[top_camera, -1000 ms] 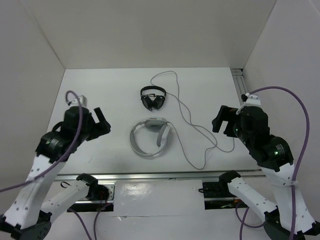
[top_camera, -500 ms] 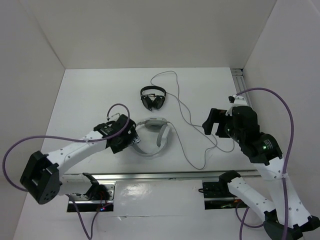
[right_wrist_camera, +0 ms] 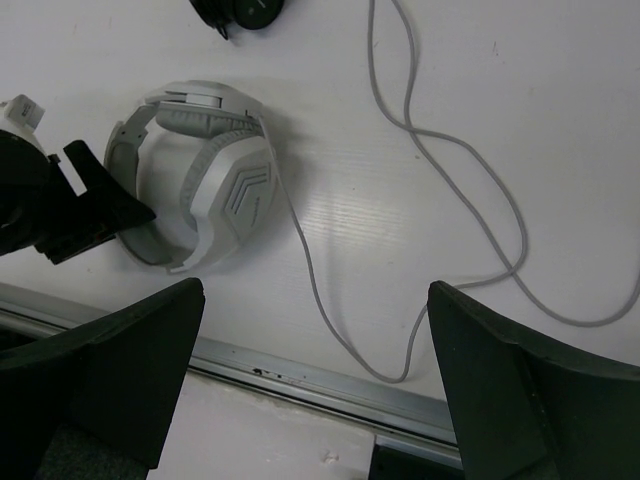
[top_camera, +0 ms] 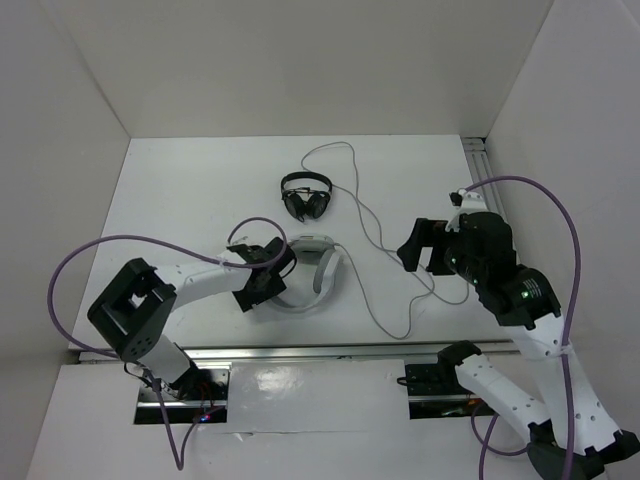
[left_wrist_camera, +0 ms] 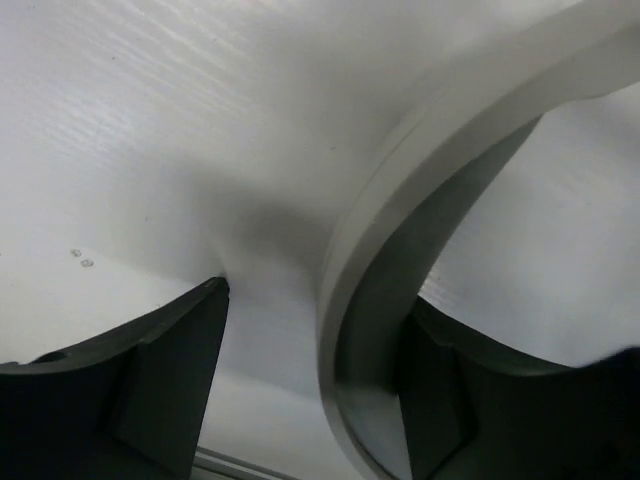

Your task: Wrap the headphones

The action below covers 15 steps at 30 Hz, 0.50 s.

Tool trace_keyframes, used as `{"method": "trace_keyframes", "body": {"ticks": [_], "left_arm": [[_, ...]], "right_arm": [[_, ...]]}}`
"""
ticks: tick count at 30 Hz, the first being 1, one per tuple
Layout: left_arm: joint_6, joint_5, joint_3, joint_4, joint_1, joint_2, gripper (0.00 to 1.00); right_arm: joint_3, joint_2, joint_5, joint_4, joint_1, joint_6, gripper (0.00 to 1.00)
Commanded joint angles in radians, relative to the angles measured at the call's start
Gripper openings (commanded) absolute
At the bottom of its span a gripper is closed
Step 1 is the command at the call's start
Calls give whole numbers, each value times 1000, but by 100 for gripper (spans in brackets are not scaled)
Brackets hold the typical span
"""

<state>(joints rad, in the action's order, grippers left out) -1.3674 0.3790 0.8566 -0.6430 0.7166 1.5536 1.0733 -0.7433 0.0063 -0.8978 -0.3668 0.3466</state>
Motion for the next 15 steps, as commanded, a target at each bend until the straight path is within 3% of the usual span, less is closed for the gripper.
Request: {"method": "trace_keyframes", "body": {"ticks": [1,3,4,6,7,11,15], "left_arm": [[-38,24,12,29,-5,57,74],[-38,3,1,29,-5,69,51],[-38,3,-8,29,-5,69,31],[-38,3,-31,29,-5,39,4],[-38,3,-31,29,-5,22,0],[-36,121,24,-217,29,-142,0],[40,274,279,-512,29,-299,0]], "right_arm": [[1,27,-28,69,-3,-20,100],[1,36,-28,69,-3,-20,100],[1,36,-28,69,-3,-20,100],[1,45,-28,69,-3,-20,100],[-13,45,-28,80,-3,-20,100],[-56,54,-135,151,-3,-29,100],[-145,82,-481,304,-3,-63,100]]}}
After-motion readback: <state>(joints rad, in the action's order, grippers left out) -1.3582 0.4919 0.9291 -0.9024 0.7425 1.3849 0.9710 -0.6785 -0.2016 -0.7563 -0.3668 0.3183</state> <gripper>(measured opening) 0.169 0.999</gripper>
